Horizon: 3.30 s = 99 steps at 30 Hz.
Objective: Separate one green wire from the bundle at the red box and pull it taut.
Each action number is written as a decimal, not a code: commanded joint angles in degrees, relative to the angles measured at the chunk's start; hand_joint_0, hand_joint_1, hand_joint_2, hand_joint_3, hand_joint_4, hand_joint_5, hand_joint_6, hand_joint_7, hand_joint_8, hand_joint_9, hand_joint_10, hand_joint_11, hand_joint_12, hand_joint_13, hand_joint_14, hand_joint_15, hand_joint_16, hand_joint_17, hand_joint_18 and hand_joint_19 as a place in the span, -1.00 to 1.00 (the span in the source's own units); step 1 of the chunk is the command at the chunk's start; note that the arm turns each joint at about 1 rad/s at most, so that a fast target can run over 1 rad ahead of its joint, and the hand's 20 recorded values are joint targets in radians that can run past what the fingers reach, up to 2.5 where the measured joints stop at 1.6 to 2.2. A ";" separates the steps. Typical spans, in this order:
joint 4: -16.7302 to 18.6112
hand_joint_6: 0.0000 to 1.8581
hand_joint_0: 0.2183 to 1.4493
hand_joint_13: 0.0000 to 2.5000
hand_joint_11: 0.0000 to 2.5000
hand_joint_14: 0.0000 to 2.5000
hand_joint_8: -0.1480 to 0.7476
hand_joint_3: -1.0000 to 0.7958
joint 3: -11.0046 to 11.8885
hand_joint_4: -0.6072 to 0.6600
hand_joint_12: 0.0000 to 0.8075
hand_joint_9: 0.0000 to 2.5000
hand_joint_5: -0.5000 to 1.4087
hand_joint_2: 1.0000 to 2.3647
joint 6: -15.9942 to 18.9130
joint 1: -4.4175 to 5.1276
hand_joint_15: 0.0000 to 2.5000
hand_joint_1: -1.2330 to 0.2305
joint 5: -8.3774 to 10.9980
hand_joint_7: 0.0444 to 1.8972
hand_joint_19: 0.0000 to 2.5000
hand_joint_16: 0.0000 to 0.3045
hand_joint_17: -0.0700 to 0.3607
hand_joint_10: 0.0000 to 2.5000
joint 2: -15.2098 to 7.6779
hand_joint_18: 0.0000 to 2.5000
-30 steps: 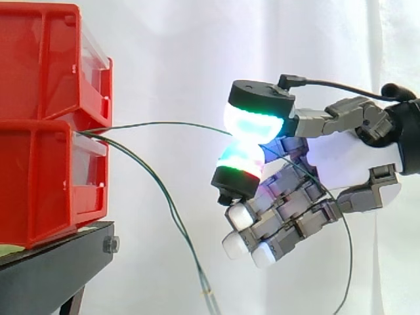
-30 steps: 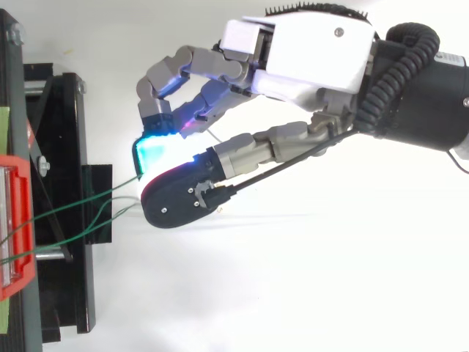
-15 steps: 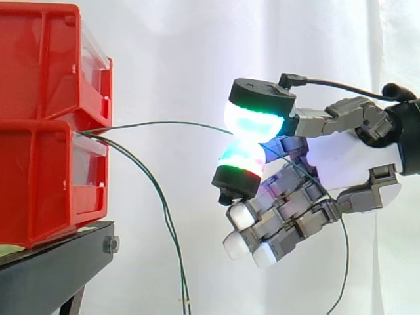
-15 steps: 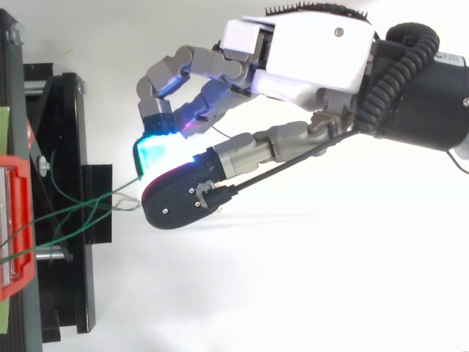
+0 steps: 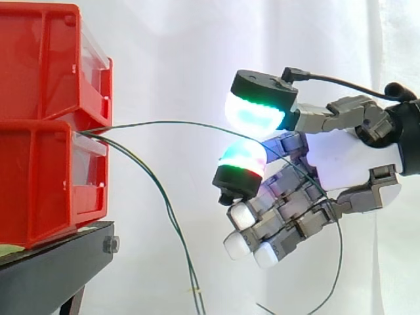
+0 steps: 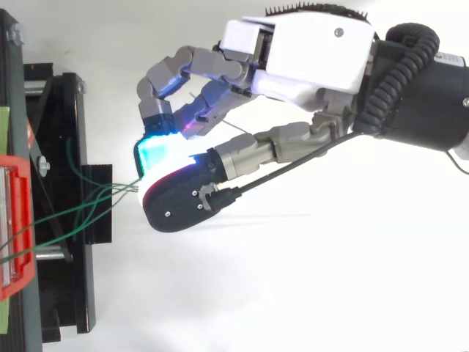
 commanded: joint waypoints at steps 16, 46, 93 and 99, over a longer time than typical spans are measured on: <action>0.00 -0.17 -0.44 -0.45 -0.35 -0.99 -0.02 -0.35 -0.13 0.17 -0.14 -0.23 -0.63 -0.99 0.10 -0.01 -0.67 -0.14 -0.06 0.27 -0.66 -0.66 -0.13 -0.98 0.00 -0.52; 0.09 -0.06 -0.39 -0.44 -0.33 -0.99 -0.02 0.06 -0.13 -0.07 -0.13 -0.21 -0.65 -0.96 -0.16 -0.01 -0.70 -0.34 0.02 0.27 -0.70 -0.65 -0.13 -0.98 0.00 -0.49; 22.59 -0.05 -0.37 -0.45 -0.35 -0.99 0.01 0.11 -9.27 -0.07 -0.10 -0.18 -0.63 -0.97 -0.34 1.22 -0.72 -0.36 -0.06 0.30 -0.73 -0.65 -0.11 -0.99 0.00 -0.48; 22.59 -0.05 -0.37 -0.44 -0.35 -0.99 0.01 0.11 -9.27 -0.07 -0.11 -0.17 -0.63 -0.97 -0.34 1.13 -0.72 -0.36 -0.06 0.29 -0.73 -0.64 -0.11 -0.99 -0.09 -0.48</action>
